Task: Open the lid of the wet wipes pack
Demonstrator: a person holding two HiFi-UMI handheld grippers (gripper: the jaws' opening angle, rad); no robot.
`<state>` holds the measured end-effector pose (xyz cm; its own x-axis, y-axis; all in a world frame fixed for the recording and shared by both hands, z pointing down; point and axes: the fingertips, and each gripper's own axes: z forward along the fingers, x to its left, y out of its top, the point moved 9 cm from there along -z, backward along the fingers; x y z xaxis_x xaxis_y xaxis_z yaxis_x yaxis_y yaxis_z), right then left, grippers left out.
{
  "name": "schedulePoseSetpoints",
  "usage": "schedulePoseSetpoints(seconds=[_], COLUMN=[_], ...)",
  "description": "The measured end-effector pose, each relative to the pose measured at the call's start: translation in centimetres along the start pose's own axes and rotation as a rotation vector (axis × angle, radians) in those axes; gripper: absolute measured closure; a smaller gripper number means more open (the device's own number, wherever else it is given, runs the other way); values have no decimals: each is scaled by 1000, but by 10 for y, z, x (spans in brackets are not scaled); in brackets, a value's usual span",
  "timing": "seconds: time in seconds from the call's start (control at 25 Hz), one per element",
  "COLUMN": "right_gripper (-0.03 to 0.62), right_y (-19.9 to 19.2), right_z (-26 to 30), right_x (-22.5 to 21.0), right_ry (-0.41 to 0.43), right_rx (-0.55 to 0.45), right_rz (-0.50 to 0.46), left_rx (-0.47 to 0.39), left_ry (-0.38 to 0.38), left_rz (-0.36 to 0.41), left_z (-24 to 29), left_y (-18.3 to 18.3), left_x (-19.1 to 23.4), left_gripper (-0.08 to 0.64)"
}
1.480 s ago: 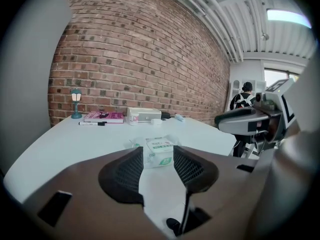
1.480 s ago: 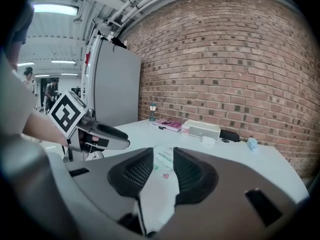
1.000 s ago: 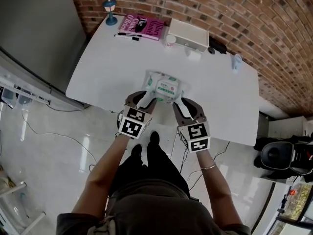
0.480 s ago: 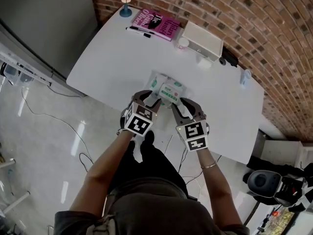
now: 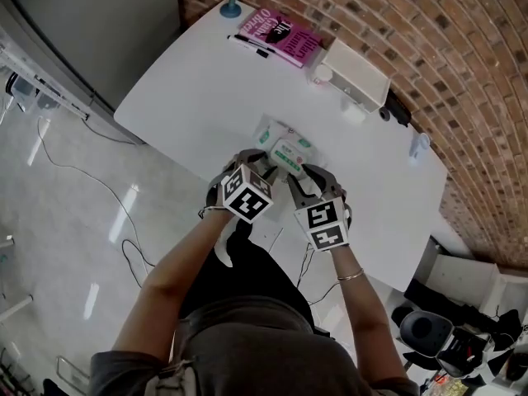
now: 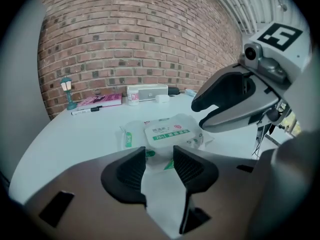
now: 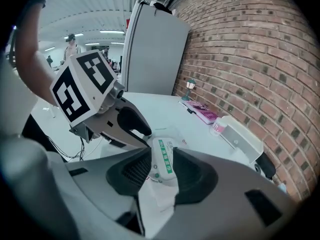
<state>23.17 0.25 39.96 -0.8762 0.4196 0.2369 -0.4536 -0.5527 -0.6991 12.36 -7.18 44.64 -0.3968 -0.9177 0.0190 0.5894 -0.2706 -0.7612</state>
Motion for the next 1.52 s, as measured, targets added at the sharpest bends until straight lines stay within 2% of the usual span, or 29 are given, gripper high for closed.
schedulePoseSetpoints(seconds=[0.2,0.4,0.56,0.72,1.04,1.52], right_gripper=[453,453,451,453,456,466], right_y=[-3,-2,-1,0,5,6], right_z=[8,19,27,32,41,59], right_x=[-3,-3,-4,-5,-1,4], right_ry=[22,46,70,66,72,90], right_rx=[26,63,95,124,190,297], right_rz=[-37,-79,-116,-195,-291,-347], left_rx=[4,22,27,15,-18,-40], left_ry=[18,4,-23,-56,-74,-66], left_rz=[22,24,-5,-45,-109,-119], left_z=[5,10,12,12,12,12], left_y=[-1,-3,-3,-3,-6,-7], left_x=[-1,-1,2,7,12,12], left_gripper=[382,387,391,394,405,420])
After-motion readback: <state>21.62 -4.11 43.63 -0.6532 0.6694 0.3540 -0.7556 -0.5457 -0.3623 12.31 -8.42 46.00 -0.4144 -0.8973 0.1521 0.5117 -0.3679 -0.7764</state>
